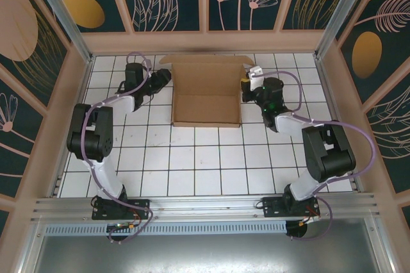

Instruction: Fold the paper box

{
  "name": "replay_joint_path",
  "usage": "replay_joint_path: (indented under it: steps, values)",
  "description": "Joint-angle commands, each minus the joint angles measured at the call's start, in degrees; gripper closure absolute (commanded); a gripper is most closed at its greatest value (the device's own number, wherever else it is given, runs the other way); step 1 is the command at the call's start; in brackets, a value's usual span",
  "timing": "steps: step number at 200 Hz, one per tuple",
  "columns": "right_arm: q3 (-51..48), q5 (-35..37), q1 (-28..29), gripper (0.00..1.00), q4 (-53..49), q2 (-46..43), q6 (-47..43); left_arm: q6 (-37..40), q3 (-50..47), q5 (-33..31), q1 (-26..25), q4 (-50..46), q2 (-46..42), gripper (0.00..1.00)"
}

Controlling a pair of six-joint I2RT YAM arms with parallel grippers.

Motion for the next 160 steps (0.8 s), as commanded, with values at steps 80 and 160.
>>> replay_joint_path:
  steps: [80, 160]
  values:
    - [13.64, 38.51, 18.65, 1.0, -11.73, 7.85, 23.99, -3.75, -5.93, -1.78, -3.67, 5.34, -4.98, 0.47]
    - [12.79, 40.54, 17.13, 1.0, -12.89, 8.2, 18.01, 0.21, -5.41, -6.53, -3.6, -3.24, -8.05, 0.44]
